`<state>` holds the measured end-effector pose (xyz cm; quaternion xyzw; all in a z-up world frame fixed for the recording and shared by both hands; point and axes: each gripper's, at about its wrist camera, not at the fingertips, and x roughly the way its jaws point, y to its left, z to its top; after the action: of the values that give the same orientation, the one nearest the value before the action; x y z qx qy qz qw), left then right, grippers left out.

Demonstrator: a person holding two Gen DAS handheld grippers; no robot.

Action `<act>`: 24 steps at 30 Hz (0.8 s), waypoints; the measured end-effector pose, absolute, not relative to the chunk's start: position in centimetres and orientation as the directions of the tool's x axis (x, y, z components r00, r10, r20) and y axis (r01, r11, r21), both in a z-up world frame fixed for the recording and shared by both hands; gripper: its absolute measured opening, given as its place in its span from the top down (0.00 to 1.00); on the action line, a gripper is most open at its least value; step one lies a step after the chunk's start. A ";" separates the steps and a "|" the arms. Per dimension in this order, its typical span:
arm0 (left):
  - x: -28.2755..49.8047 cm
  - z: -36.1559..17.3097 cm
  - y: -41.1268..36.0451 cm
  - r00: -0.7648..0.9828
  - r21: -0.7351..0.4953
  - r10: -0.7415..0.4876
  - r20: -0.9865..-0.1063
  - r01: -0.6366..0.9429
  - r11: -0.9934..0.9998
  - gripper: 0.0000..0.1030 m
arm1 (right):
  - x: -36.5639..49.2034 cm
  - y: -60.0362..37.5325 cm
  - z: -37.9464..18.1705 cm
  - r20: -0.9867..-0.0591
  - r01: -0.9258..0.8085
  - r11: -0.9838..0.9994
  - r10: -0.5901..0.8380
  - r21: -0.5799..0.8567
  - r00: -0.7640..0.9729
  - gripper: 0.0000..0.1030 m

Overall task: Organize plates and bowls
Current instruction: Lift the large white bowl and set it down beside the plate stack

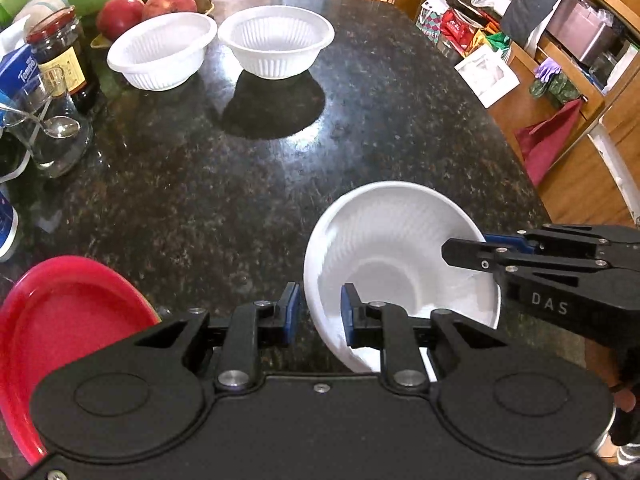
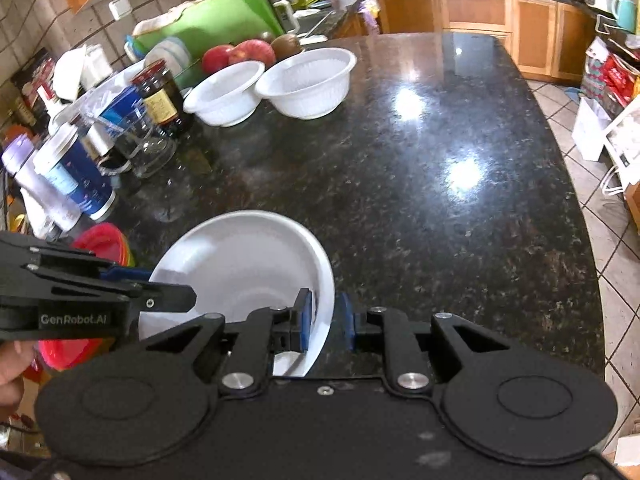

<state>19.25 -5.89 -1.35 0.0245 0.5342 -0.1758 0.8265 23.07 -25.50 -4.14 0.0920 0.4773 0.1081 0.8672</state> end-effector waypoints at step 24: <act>18.5 1.8 -3.4 0.519 -0.117 -0.228 -0.824 0.237 0.964 0.71 | 21.4 -26.4 0.0 -0.714 -0.116 0.968 0.244 0.224 0.656 0.69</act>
<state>18.49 -3.42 1.80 0.0048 0.4718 -0.1333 0.8716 21.35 -26.40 -0.02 0.0794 0.4025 0.0993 0.9065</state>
